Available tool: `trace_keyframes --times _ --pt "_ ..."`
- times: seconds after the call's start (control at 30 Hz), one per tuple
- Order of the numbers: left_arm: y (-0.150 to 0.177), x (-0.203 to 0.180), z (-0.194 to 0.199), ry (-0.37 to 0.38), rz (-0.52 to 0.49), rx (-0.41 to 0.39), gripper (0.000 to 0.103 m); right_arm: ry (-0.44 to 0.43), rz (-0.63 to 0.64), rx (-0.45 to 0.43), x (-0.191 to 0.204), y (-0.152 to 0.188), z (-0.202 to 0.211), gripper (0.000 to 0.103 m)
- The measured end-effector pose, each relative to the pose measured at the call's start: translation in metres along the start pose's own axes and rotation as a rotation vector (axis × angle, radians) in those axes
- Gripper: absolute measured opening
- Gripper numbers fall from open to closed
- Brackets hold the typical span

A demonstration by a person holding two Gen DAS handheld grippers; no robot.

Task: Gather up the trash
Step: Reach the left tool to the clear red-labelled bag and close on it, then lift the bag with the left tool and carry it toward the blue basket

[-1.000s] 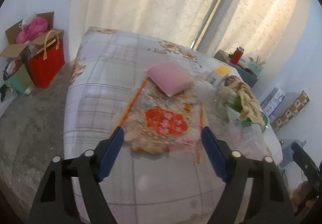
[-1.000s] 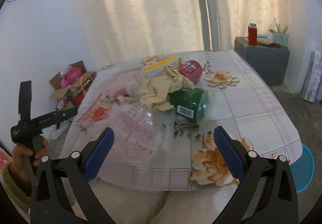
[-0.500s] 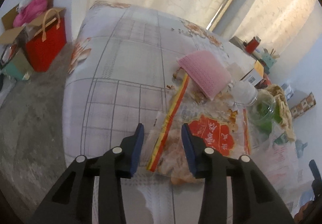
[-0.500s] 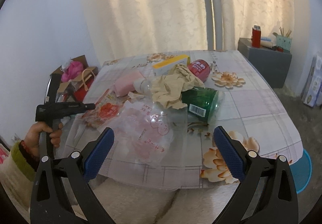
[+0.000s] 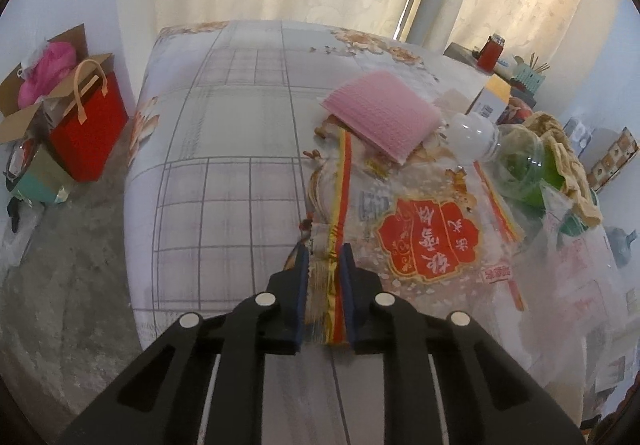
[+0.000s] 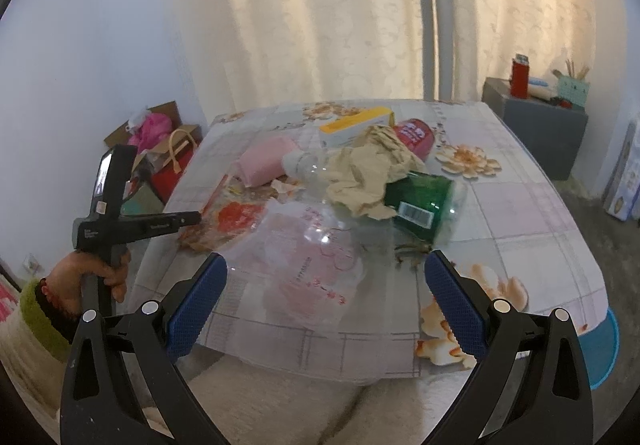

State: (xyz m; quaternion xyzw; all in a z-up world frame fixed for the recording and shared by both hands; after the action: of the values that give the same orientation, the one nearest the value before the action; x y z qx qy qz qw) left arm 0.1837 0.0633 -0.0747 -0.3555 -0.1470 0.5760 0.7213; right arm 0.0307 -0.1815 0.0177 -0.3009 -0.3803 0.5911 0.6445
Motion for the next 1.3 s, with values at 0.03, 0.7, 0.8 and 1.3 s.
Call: trace_keyframes --times 0.03,0.7,0.8,1.3 --pt "0.001 0.000 0.001 0.003 0.004 -0.003 0.014 -0.006 0.009 0.004 0.003 0.000 -0.003 0.095" --pt "0.018 0.030 0.057 0.134 0.235 -0.111 0.010 0.058 0.267 0.149 0.061 0.012 -0.061 0.039" --pt "0.017 0.034 0.069 0.146 0.253 -0.132 0.010 0.065 0.242 0.153 0.057 0.011 -0.060 0.024" --pt "0.006 0.025 0.125 0.157 0.232 -0.257 0.010 0.099 0.214 -0.007 0.046 -0.006 -0.013 0.011"
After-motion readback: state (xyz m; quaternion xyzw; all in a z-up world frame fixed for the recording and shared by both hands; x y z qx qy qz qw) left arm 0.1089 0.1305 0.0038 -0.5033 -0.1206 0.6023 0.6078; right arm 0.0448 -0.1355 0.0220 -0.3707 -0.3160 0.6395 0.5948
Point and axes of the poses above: each gripper's, at about its wrist camera, not at the fingertips, and z roughly against the way its jaws point, x to its left, y to its underside, the point moved 2 cm from there along -z, roughly the way its jaws point, and after that the axes turned 8 degrees about -x, right-handed, at the moved point
